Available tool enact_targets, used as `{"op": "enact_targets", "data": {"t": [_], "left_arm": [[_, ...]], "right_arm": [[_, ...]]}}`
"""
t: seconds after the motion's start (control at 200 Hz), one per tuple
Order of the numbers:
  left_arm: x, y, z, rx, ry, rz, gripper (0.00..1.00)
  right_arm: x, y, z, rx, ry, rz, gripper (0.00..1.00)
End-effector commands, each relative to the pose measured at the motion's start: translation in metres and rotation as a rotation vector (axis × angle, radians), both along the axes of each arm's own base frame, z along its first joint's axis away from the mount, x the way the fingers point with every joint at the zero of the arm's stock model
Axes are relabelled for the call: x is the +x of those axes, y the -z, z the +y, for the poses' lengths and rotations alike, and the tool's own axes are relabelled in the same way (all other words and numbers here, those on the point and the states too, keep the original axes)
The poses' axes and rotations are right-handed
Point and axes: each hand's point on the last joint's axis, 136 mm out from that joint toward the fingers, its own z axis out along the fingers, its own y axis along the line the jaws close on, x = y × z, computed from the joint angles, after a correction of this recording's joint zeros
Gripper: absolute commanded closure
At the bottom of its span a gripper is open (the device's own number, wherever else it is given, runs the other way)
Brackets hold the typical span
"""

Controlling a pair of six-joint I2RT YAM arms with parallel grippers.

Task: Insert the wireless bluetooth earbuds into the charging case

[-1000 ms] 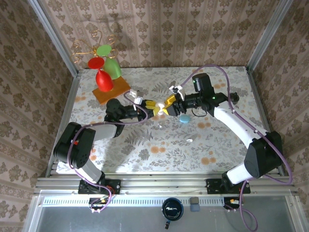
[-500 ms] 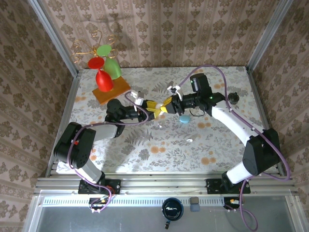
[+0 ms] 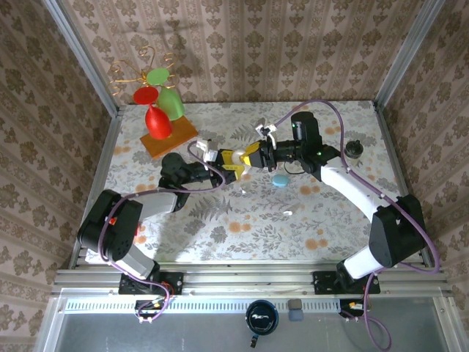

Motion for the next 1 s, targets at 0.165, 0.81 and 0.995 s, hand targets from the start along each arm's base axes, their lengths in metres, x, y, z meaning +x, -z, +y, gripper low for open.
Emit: {"op": "enact_targets", "data": {"t": [0.165,0.81,0.995], "left_arm": [[-0.004,-0.011,0.004,-0.02,0.007,-0.049,0.71],[-0.008,-0.002,0.005,0.003,0.014,-0.166,1.0],[-0.005,0.007,0.007,0.014,-0.037,-0.224,0.99]], "right_arm": [[-0.02,-0.015,-0.001,0.037,-0.082,-0.035,0.9],[0.041,-0.026,-0.028,-0.029,0.376,-0.021,0.44],[0.04,-0.024,-0.028,-0.033,0.378,0.012,0.41]]}}
